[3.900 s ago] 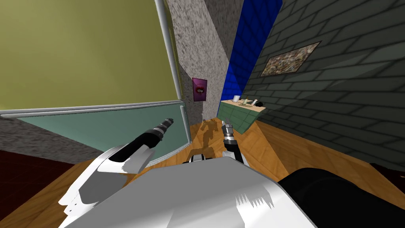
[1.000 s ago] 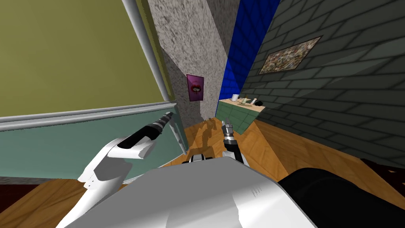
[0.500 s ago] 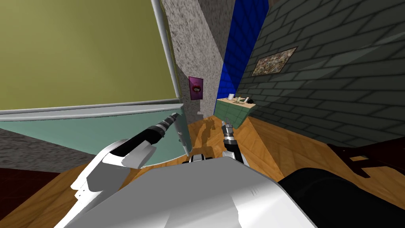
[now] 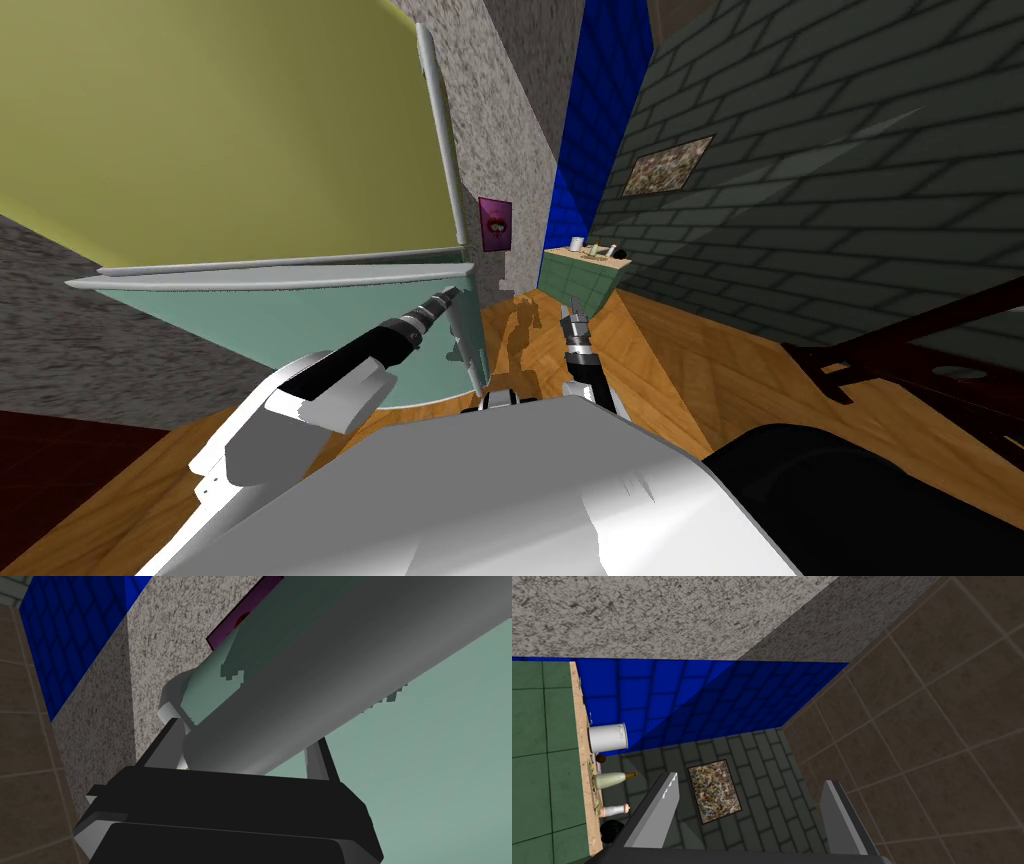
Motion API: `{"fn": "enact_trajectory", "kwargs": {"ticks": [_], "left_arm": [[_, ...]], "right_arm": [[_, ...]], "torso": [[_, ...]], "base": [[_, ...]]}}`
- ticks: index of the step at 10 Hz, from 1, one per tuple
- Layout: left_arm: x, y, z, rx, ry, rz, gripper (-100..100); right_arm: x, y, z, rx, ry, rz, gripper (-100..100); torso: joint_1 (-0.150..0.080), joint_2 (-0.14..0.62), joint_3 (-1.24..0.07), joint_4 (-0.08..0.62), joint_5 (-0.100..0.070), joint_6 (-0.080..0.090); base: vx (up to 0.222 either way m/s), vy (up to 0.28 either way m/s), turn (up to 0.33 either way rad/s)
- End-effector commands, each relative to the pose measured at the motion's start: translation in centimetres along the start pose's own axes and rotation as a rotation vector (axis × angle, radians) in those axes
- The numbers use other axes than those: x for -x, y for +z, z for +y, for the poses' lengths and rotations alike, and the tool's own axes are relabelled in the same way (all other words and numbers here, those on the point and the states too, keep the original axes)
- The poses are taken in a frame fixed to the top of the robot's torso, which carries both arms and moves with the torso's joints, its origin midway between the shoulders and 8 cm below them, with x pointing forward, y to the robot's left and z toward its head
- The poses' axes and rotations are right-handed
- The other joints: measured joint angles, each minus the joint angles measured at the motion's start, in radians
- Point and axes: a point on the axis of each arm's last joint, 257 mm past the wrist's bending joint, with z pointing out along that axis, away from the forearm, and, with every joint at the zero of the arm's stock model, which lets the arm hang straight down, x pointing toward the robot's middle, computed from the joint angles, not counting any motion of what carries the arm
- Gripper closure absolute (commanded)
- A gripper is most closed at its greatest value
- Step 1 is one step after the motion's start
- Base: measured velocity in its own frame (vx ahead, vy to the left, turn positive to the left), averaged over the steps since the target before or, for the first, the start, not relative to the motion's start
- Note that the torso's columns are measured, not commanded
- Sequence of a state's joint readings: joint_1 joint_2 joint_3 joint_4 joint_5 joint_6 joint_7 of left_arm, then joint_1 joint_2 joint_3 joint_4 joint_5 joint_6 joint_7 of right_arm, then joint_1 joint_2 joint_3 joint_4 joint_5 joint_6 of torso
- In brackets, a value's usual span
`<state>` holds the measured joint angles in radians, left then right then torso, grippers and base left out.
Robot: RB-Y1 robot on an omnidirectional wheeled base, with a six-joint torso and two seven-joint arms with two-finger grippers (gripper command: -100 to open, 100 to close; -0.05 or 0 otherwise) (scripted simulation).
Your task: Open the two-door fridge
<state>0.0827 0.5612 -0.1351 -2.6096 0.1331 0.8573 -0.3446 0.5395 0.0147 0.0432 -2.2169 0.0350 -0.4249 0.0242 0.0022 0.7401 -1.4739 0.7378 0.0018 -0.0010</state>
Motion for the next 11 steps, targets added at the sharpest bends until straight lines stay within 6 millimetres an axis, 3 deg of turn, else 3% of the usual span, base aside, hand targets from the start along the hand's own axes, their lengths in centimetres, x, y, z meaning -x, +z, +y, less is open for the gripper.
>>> {"fn": "enact_trajectory", "kwargs": {"ticks": [1, 9, 10, 11], "left_arm": [[-1.6, 0.1, -1.3, -0.039, -0.001, 0.046, 100], [-5.4, -0.2, -5.1, -0.153, 0.003, 0.165, 100], [-4.9, -0.1, -5.0, -0.145, 0.004, 0.148, 100], [-5.8, -0.2, -5.6, -0.166, 0.005, 0.175, 100]], "right_arm": [[0.0, 0.0, 0.0, 0.0, 0.0, 0.0, 0], [0.0, 0.0, 0.0, 0.0, 0.0, 0.0, 0], [0.0, 0.0, 0.0, 0.0, 0.0, 0.0, 0], [0.0, 0.0, 0.0, 0.0, 0.0, 0.0, 0]], "torso": [[0.004, 0.0, 0.0, 0.0, 0.001, 0.0], [0.002, -0.003, -0.002, 0.0, 0.0, -0.001], [0.002, 0.0, 0.0, -0.001, 0.0, 0.001], [-0.004, -0.007, -0.005, 0.0, -0.001, -0.001]], "base": [[-0.252, 0.214, -0.133], [-0.256, 0.17, -0.095], [-0.132, 0.084, -0.059], [-0.108, 0.115, -0.084]]}}
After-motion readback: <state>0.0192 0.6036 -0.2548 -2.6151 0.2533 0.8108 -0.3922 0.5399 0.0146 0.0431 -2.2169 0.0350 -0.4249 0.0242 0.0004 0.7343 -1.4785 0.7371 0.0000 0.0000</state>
